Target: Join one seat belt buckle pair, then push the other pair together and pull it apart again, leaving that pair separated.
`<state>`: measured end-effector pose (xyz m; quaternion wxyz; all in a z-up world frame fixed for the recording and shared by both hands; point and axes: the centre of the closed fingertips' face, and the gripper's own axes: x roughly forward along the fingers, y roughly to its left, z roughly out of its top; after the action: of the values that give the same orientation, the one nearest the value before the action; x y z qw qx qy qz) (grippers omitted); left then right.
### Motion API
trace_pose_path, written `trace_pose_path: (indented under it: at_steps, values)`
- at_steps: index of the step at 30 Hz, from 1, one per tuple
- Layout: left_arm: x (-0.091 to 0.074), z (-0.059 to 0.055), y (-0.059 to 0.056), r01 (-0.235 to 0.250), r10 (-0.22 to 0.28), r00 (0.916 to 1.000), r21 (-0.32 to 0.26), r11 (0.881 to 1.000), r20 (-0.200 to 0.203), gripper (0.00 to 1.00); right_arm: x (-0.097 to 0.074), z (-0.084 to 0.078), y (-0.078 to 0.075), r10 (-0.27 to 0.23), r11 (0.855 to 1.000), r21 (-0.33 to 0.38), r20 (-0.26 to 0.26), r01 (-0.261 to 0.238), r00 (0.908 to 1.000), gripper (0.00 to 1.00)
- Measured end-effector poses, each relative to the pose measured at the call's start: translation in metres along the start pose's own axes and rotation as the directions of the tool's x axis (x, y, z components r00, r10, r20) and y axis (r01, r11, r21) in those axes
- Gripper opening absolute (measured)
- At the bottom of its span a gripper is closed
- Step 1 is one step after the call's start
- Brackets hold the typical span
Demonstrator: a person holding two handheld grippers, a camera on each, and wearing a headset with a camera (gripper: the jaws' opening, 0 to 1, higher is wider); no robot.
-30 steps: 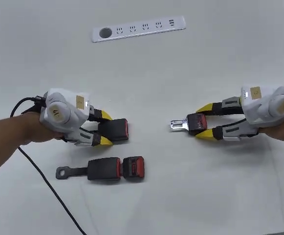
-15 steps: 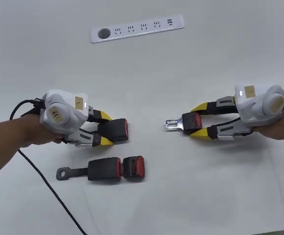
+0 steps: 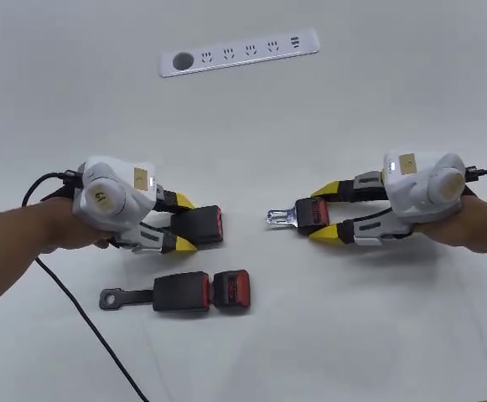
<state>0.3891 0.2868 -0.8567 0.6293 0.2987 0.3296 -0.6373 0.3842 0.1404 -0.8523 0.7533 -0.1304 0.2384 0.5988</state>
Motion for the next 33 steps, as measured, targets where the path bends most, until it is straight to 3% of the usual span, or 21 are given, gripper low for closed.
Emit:
trace_pose_path:
  at_steps: [7,20,28,33]
  values:
    - [0.0,0.001,0.0,-0.006,0.006,1.0,-0.004,1.0,0.001,0.34,0.017,0.008,0.003,0.019,1.0,-0.007,-0.001,-0.019,0.9998,0.36]
    - [0.0,0.001,0.0,-0.008,0.008,1.0,-0.008,1.0,-0.002,0.34,0.044,0.024,0.001,0.01,1.0,-0.022,0.016,-0.01,0.9998,0.36]
    - [0.0,0.0,0.0,-0.007,0.007,1.0,-0.006,1.0,-0.003,0.34,0.059,0.033,0.009,0.011,1.0,-0.027,0.017,-0.011,0.9998,0.36]
    - [0.0,0.0,0.0,-0.001,0.001,1.0,0.0,1.0,-0.004,0.34,0.057,0.029,0.006,0.017,0.999,-0.049,-0.005,-0.017,0.9999,0.36]
